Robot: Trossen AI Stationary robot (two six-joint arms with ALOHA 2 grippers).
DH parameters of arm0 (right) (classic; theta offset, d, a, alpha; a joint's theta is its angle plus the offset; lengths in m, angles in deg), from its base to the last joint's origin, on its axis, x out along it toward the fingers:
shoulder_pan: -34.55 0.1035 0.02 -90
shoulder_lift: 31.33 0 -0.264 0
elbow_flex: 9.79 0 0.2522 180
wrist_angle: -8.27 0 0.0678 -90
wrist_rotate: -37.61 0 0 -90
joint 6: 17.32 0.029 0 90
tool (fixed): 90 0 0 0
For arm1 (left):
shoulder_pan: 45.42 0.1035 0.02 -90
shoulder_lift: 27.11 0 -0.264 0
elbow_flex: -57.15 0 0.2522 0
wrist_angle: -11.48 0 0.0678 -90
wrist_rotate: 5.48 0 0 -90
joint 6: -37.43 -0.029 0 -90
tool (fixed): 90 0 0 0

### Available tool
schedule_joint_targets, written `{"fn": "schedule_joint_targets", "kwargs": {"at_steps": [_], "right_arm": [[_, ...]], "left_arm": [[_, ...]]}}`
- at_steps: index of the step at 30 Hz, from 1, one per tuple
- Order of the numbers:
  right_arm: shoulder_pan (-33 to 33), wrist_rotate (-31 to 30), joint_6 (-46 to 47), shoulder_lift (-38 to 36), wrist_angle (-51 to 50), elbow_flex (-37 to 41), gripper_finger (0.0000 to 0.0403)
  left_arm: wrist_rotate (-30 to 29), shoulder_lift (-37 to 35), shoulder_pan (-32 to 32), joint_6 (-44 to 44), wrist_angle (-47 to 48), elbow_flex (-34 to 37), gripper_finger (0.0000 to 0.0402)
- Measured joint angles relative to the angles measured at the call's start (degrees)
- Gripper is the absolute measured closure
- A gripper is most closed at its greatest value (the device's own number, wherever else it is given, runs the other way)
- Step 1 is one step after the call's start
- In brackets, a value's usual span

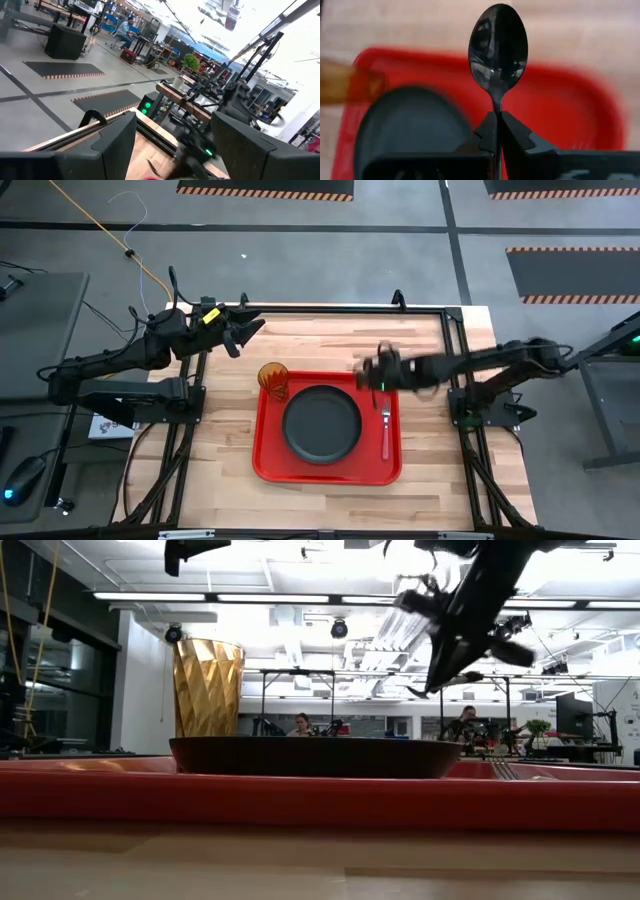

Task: Pick and place plate/cup/fork/spoon on tray
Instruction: Put the black spoon between the black plate and the pink fork on the red tray

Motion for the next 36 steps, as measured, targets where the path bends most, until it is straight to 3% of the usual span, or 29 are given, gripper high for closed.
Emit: {"fn": "schedule_joint_targets", "kwargs": {"at_steps": [6, 12, 19, 29, 36], "right_arm": [[16.5, -4.3, 25.9, 6.3, -1.7, 0.0, 0.0403], [24.8, -1.8, 42.1, 13.1, -1.4, -0.2, 0.0403], [24.0, 0.7, 42.9, 18.4, -8.2, -4.0, 0.0403], [21.5, 3.8, 36.8, 22.7, -0.8, -4.2, 0.0403], [21.5, 4.6, 37.8, 23.2, -0.2, -4.2, 0.0401]], "left_arm": [[0.0, 0.0, 0.0, -5.0, -0.1, 0.0, 0.0153], [-0.1, 0.0, 0.0, -7.7, -1.2, 0.0, 0.0153], [-1.1, 0.0, 0.0, -7.9, -3.5, 0.0, 0.0153], [-1.1, 0.0, 0.0, -8.0, -3.5, 0.0, 0.0153], [-1.1, 0.0, 0.0, -7.9, -3.5, 0.0, 0.0153]]}}
